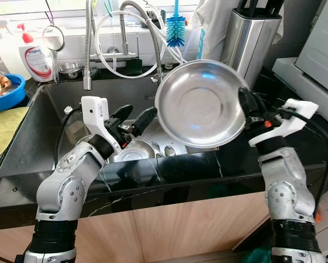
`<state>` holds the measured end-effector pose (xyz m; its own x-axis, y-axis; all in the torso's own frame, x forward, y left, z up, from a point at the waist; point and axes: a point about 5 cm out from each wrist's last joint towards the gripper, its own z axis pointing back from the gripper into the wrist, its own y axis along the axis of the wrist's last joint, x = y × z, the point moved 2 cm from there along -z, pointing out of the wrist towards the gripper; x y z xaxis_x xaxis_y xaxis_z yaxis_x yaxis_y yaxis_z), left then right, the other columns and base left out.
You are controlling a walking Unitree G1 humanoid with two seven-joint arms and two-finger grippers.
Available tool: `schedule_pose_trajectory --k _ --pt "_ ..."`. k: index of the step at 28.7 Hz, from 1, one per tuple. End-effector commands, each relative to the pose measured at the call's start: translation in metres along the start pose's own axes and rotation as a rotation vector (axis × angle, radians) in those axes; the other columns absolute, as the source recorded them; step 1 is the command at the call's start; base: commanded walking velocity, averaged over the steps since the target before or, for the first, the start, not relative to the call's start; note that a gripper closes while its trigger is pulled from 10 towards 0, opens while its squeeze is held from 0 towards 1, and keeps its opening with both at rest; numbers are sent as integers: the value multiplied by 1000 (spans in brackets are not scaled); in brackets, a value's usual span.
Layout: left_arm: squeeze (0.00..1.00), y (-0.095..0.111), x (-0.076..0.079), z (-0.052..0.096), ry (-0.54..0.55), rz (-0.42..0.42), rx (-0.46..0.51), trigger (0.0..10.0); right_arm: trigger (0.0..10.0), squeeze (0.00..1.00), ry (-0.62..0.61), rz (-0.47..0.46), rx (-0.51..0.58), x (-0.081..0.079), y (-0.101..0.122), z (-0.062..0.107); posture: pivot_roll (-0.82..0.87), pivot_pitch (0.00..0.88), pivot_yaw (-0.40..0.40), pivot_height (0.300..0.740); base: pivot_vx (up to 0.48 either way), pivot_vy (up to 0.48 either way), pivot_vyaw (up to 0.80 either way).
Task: Kitchen organization
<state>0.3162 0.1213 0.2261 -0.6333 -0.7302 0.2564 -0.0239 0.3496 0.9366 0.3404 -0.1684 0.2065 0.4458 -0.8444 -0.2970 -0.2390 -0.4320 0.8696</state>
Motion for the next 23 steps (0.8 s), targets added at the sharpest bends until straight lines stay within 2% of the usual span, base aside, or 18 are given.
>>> schedule_pose_trajectory --k 1,7,11,12,13,14,15,16,19,23 --pt "0 1 6 0 -29 -15 -10 10000 10000 0 39 20 9 -8 2 -2 74 7 -29 740 0 0 0" --pt "0 -2 6 0 -23 -40 -34 10000 10000 0 55 9 0 -13 -4 -4 73 8 -32 740 0 0 0" --pt "0 -4 4 1 -6 -91 -53 10000 10000 0 65 6 -4 -16 -5 -4 73 9 -33 740 0 0 0" --pt "0 -5 3 1 0 -100 -55 9373 10000 0 68 7 -4 -17 -5 -4 74 9 -33 740 0 0 0" --pt "0 -5 3 1 4 -106 -56 9373 10000 0 70 7 -4 -18 -5 -4 74 9 -33 740 0 0 0" --pt "0 -5 1 0 20 -113 -54 3373 10000 0 73 7 -3 -19 -5 -4 72 10 -32 740 0 0 0" --pt "0 -5 0 0 31 -117 -53 3373 10000 0 74 6 -3 -19 -5 -4 72 10 -33 740 0 0 0" --pt "0 -6 -1 0 35 -131 -56 0 10000 0 75 7 -3 -19 -4 -4 72 10 -33 740 0 0 0" --pt "0 -9 -2 -1 47 -178 -72 0 10000 0 50 21 -9 -15 -6 -5 72 8 -33 740 0 0 0" --pt "0 -11 1 -2 44 -173 -75 0 10000 0 35 23 -13 -12 -6 -5 72 7 -33 740 0 0 0"
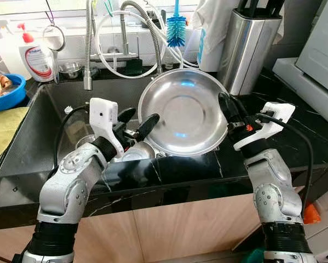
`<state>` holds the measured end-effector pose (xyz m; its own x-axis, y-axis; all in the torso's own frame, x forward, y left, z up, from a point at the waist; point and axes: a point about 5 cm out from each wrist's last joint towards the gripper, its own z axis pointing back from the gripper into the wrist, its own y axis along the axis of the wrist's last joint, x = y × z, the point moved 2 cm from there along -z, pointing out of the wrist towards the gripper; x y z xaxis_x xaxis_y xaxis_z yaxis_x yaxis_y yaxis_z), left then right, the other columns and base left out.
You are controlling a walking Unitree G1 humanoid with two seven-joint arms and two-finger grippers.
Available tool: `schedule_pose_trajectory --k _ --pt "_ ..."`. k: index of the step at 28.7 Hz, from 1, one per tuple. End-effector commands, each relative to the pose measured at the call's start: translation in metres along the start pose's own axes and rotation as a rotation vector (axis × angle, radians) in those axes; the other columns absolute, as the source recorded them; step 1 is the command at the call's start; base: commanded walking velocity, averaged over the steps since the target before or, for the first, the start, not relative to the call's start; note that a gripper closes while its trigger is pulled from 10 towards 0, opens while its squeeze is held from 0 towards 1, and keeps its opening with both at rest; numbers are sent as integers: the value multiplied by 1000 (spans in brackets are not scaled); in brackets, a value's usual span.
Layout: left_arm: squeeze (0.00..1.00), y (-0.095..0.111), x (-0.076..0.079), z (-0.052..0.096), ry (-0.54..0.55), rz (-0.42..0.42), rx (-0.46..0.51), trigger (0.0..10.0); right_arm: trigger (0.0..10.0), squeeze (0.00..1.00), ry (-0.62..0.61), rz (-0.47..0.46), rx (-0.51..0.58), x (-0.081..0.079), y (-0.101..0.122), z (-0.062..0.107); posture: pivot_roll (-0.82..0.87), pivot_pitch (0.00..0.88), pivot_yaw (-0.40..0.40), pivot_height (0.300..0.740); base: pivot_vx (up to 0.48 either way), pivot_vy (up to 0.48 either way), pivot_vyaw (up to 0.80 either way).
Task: Kitchen organization
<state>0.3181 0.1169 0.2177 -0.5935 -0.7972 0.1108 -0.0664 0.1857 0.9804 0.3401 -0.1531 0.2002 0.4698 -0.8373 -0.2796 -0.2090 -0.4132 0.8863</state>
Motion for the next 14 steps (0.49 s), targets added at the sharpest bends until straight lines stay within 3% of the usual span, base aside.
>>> schedule_pose_trajectory --k 1,14 --pt "0 -2 1 0 3 -13 -4 0 10000 0 5 16 26 -1 6 -3 72 7 -33 740 0 0 0" --pt "0 0 -8 1 24 -52 -4 0 10000 0 -13 28 29 2 7 -4 76 0 -34 740 0 0 0"
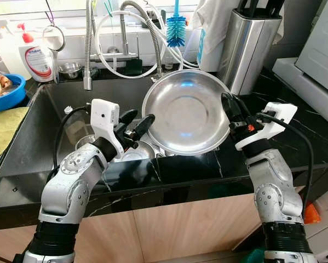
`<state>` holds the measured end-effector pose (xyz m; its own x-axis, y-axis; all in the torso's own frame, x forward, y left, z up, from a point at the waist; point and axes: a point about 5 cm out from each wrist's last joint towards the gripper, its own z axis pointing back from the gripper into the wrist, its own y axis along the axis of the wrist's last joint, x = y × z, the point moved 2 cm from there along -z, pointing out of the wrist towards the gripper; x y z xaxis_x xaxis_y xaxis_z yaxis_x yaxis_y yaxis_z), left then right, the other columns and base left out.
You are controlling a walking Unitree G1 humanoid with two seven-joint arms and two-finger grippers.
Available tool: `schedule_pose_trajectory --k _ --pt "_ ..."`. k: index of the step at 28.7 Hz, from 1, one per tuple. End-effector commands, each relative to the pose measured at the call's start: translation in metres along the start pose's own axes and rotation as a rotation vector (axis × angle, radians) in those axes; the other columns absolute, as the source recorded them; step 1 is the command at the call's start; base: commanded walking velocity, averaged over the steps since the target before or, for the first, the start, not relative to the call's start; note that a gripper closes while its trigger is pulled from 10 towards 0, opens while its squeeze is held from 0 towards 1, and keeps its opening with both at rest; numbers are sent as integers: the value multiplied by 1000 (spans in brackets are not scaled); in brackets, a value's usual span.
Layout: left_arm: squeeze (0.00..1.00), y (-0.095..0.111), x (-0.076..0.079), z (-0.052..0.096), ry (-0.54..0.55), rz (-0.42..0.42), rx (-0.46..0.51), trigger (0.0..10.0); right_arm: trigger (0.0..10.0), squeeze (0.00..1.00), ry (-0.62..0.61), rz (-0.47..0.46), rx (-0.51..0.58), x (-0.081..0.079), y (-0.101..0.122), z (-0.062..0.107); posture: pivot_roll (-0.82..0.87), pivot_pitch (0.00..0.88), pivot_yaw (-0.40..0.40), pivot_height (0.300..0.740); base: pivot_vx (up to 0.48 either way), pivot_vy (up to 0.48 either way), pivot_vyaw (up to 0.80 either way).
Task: Kitchen organization
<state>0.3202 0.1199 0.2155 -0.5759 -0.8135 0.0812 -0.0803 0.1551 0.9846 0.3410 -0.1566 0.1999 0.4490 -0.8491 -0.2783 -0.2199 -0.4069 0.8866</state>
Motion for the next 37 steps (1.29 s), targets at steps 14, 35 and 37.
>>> schedule_pose_trajectory --k 14,35,37 --pt "0 -1 6 3 -69 3 -16 353 10000 0 50 24 14 -6 5 -7 85 0 -37 740 0 0 0" --pt "0 -4 19 2 -134 24 -42 10000 10000 0 103 31 -10 -16 -2 -8 88 0 -37 740 0 0 0" --pt "0 -5 19 1 -123 23 -51 10000 10000 0 127 45 -27 -21 -5 -8 89 0 -38 740 0 0 0"
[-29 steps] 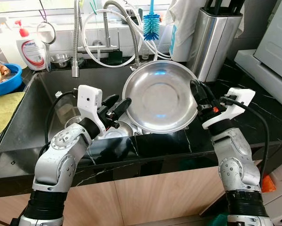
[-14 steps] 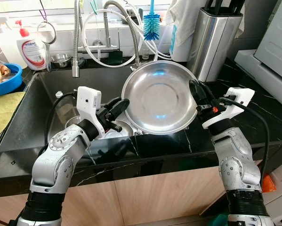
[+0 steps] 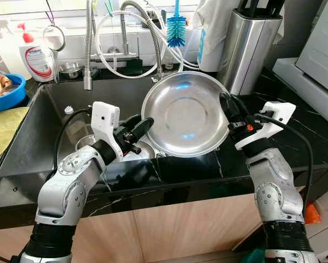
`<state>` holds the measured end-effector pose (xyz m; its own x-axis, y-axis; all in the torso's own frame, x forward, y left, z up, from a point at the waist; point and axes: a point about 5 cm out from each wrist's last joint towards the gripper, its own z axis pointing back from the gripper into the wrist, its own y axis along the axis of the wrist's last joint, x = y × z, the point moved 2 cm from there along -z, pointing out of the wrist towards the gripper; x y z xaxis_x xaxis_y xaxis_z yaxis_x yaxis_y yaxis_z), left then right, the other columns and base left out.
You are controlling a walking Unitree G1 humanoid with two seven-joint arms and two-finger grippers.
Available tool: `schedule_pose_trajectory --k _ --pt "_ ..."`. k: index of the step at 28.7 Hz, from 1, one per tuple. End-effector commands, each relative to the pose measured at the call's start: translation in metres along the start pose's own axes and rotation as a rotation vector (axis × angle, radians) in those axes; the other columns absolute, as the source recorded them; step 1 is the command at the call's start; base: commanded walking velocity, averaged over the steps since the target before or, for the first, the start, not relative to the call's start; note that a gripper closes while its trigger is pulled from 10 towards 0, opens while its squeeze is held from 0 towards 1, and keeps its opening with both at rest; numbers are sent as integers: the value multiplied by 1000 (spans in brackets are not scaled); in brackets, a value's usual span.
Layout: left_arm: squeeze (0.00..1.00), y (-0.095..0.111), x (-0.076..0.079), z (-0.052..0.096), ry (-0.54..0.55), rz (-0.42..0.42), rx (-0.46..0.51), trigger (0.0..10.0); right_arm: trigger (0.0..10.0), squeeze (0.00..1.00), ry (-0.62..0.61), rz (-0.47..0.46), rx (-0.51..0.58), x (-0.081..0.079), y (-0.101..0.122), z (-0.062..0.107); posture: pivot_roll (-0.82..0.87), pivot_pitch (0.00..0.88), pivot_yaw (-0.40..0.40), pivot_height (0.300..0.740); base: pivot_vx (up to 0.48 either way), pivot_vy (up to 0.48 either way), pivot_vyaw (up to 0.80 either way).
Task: Kitchen organization
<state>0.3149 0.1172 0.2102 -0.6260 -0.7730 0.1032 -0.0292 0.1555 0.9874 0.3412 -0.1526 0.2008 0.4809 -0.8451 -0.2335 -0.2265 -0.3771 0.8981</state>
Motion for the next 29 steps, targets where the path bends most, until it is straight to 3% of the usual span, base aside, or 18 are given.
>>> schedule_pose_trajectory --k 1,13,21,22,24,25,29 --pt "0 0 13 -3 -58 -8 -14 10000 10000 0 85 17 -19 -17 -4 -7 89 0 -38 740 0 0 0" --pt "0 -4 16 -3 -71 -12 -38 10000 10000 0 221 15 -47 -37 -8 -6 92 3 -39 740 0 0 0" --pt "0 -9 10 -2 -40 -26 -65 10000 10000 0 212 2 -3 -35 1 -8 89 1 -40 740 0 0 0" --pt "918 -10 8 -2 -19 -22 -67 10000 10000 0 209 6 0 -33 2 -8 87 2 -39 740 0 0 0" --pt "918 -11 6 -2 -10 -17 -66 10000 10000 0 209 9 0 -33 2 -8 87 2 -41 740 0 0 0" --pt "1000 -10 6 -2 -7 -14 -63 10000 10000 0 206 12 0 -32 3 -8 87 2 -41 740 0 0 0" --pt "1000 -8 3 -2 5 -21 -55 10000 10000 0 201 23 -2 -29 4 -7 87 2 -42 740 0 0 0"
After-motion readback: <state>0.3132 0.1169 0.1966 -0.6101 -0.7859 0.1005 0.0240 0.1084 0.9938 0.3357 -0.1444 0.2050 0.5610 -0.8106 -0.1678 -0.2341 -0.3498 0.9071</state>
